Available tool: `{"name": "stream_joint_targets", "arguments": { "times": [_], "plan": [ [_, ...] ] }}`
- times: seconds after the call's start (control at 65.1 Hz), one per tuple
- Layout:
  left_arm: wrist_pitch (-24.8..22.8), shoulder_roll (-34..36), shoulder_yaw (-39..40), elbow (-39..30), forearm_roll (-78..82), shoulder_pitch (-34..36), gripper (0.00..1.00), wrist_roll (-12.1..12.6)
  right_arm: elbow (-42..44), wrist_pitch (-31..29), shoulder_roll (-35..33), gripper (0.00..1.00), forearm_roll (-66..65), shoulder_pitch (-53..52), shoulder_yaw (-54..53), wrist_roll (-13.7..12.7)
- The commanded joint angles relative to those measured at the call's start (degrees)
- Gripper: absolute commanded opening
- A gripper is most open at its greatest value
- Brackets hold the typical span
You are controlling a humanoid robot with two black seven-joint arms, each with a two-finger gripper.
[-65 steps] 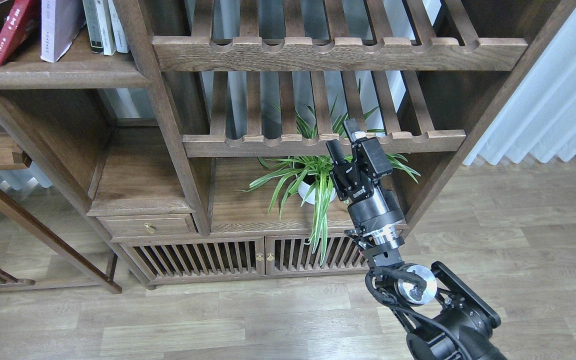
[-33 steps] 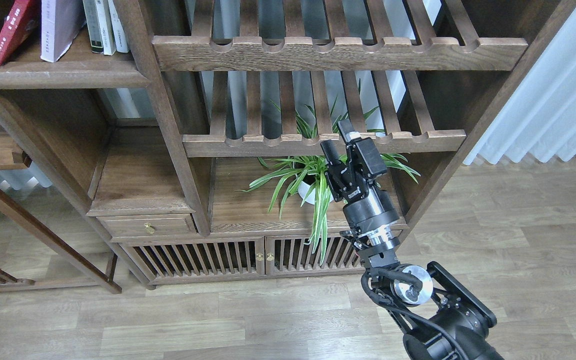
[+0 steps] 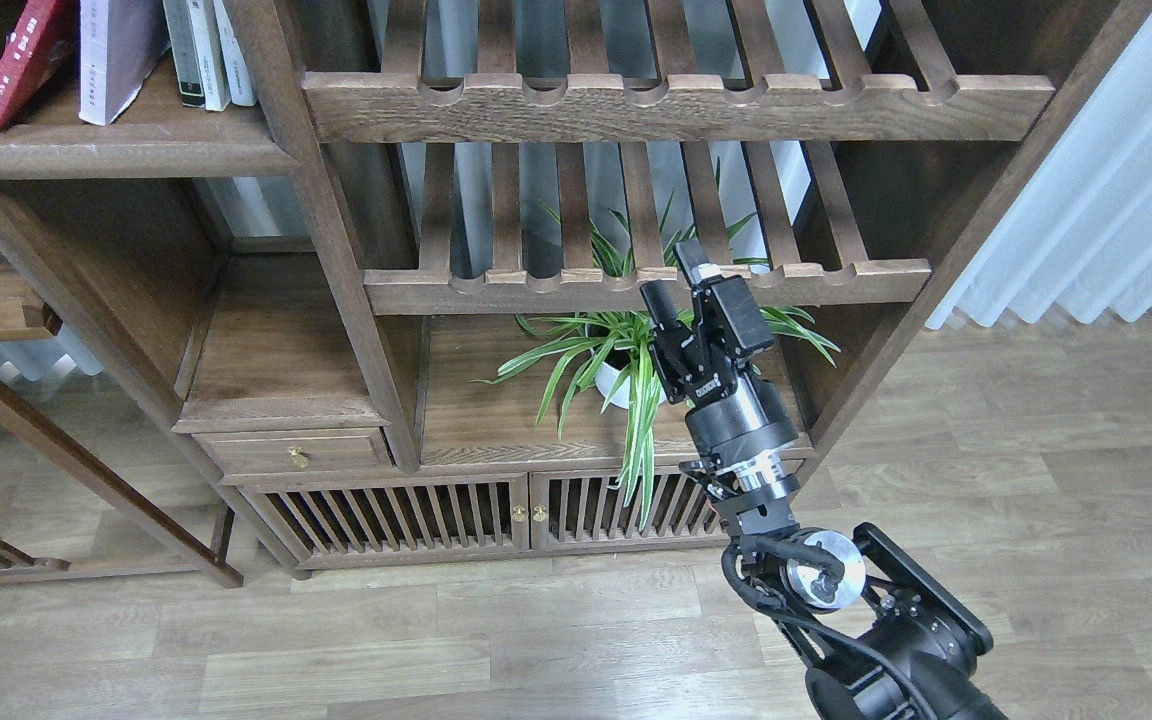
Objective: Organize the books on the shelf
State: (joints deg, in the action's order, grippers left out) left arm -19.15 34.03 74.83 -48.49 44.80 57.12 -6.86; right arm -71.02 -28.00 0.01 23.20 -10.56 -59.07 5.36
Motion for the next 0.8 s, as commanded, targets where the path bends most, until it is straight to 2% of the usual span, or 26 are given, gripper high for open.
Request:
{"name": "stream_joint_targets", "arguments": {
  "times": [0.0, 0.215, 0.246, 0.461, 0.645, 0.784],
  "plan": [
    [1.31, -0.02, -4.52, 3.23, -0.07, 3.61, 0.00, -3.77, 0.00, 0.00, -0.01, 0.80, 0.00, 0.01, -0.08, 0.00],
    [2.10, -0.02, -8.83, 7.53, -0.51, 5.98, 0.00, -9.48, 0.00, 0.00, -0.01, 0.80, 0.00, 0.01, -0.25, 0.00],
    [2.10, -0.10, -9.27, 7.89, -0.51, 5.90, 0.00, -10.89, 0.00, 0.00, -0.01, 0.80, 0.00, 0.01, -0.25, 0.00],
    [2.10, -0.36, -9.88, 10.61, -0.95, 5.90, 0.00, -13.97, -0.08, 0.00, -0.01, 0.80, 0.00, 0.19, -0.16, 0.00],
    [2.01, -0.72, -10.41, 12.19, -2.88, 5.63, 0.00, -14.32, -0.08, 0.00, -0.01, 0.80, 0.00, 0.01, -0.16, 0.00],
    [1.93, -2.12, -11.02, 13.60, -3.58, 5.28, 0.00, -17.83, -0.08, 0.00, -0.01, 0.80, 0.00, -0.08, -0.16, 0.00]
  ]
}}
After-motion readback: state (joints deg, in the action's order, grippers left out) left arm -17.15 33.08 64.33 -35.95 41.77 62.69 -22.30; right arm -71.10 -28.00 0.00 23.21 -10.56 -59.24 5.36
